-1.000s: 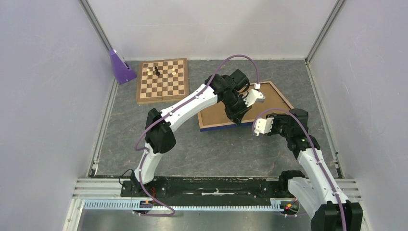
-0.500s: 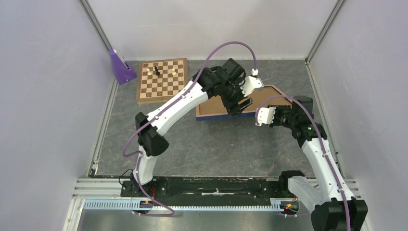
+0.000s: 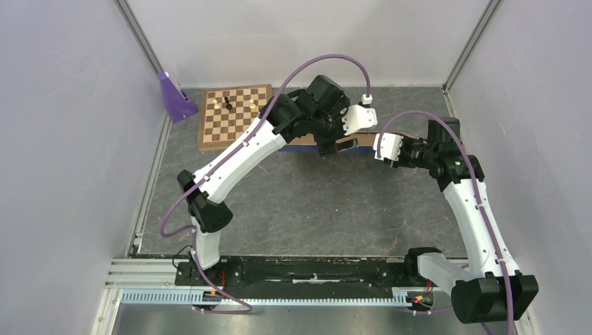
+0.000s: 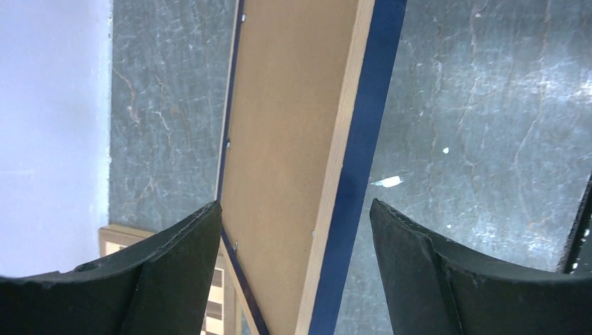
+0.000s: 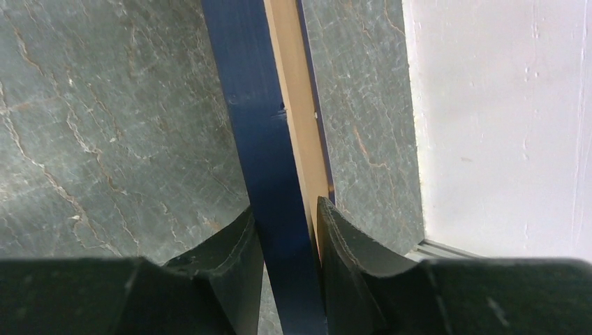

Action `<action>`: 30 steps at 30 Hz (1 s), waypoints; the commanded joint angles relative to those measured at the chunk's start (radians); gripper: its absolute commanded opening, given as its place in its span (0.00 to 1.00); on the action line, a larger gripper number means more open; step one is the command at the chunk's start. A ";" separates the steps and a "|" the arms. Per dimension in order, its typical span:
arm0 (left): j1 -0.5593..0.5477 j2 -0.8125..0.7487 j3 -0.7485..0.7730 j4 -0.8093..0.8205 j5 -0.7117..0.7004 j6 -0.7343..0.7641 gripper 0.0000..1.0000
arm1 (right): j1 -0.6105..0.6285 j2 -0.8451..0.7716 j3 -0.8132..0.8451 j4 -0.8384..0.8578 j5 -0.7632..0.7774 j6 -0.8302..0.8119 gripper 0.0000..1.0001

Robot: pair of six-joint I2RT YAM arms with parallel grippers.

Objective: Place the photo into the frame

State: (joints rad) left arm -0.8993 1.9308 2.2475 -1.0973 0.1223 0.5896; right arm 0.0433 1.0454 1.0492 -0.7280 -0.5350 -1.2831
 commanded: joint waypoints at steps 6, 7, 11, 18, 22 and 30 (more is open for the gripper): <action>-0.007 -0.014 -0.035 0.066 -0.068 0.143 0.83 | 0.000 0.021 0.163 -0.063 -0.098 0.146 0.04; -0.007 -0.015 -0.043 0.078 -0.071 0.149 0.84 | 0.000 0.023 0.167 -0.065 -0.097 0.147 0.03; -0.006 0.002 -0.058 0.112 -0.092 0.180 0.84 | 0.000 0.023 0.178 -0.070 -0.100 0.155 0.03; 0.024 0.055 -0.052 0.156 -0.097 0.228 0.79 | -0.001 0.022 0.198 -0.082 -0.102 0.163 0.02; 0.033 0.066 -0.074 0.155 -0.074 0.245 0.77 | -0.002 0.024 0.214 -0.082 -0.100 0.178 0.01; 0.036 0.067 -0.148 0.205 -0.048 0.219 0.74 | -0.004 0.043 0.233 -0.079 -0.100 0.199 0.01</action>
State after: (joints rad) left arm -0.8673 2.0029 2.1246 -0.9588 0.0547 0.7826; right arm 0.0433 1.0897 1.2160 -0.8505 -0.5831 -1.1549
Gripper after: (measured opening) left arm 0.763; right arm 0.295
